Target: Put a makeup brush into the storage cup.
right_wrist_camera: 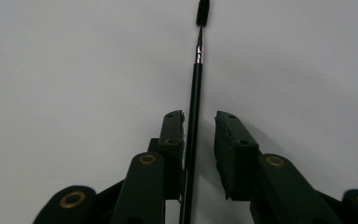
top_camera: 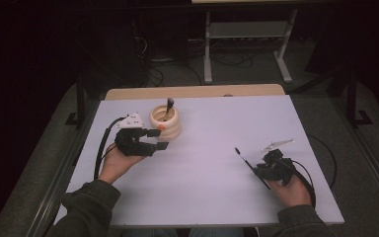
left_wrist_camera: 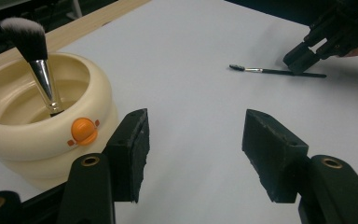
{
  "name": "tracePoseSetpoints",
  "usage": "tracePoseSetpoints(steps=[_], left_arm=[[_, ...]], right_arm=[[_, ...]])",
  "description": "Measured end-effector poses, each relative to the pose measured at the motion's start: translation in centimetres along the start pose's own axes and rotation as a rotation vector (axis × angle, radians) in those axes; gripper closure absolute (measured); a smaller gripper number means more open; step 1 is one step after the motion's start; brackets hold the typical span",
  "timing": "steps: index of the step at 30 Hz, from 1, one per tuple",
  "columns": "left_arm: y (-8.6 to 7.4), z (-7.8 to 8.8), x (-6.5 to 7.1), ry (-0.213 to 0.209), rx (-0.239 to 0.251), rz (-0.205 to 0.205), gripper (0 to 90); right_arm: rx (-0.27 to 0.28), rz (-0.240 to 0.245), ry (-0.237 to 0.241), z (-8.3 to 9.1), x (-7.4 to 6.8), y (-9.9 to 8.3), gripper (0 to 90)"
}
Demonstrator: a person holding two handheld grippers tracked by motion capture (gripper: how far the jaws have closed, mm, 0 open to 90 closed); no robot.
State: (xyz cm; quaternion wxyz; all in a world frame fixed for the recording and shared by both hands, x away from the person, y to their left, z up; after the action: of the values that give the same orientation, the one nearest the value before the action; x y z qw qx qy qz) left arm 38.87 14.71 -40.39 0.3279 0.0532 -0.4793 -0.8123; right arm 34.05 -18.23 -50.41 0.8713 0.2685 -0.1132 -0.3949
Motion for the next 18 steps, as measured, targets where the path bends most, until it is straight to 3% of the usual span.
tracePoseSetpoints(steps=[6, 14, 18], left_arm=[[-0.30, -0.19, 0.07, -0.006, -0.002, 0.009, 40.8], [-0.36, -0.40, 0.16, -0.008, -0.005, 0.007, 40.8], [-0.41, -0.62, 0.35, -0.011, -0.011, -0.001, 40.9]], right_arm=[[-0.039, 0.003, -0.007, -0.38, -0.20, -0.29, 77.5], [-0.064, 0.041, -0.061, -0.52, -0.17, -0.27, 83.6], [-0.089, 0.035, -0.074, -0.52, -0.39, -0.20, 84.6]])
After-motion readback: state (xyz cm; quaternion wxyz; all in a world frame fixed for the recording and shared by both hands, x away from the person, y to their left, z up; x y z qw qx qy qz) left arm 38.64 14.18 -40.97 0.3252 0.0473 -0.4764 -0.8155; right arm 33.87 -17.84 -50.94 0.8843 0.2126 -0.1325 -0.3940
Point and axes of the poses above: each handheld gripper's, and its own axes: z roughly backward along the jaws, y roughly out of its top, x roughly to its right, the point moved 9 cm from there along -z, roughly forward along the jaws, and after that the axes turned 10 degrees about z, right-handed, at the moved point
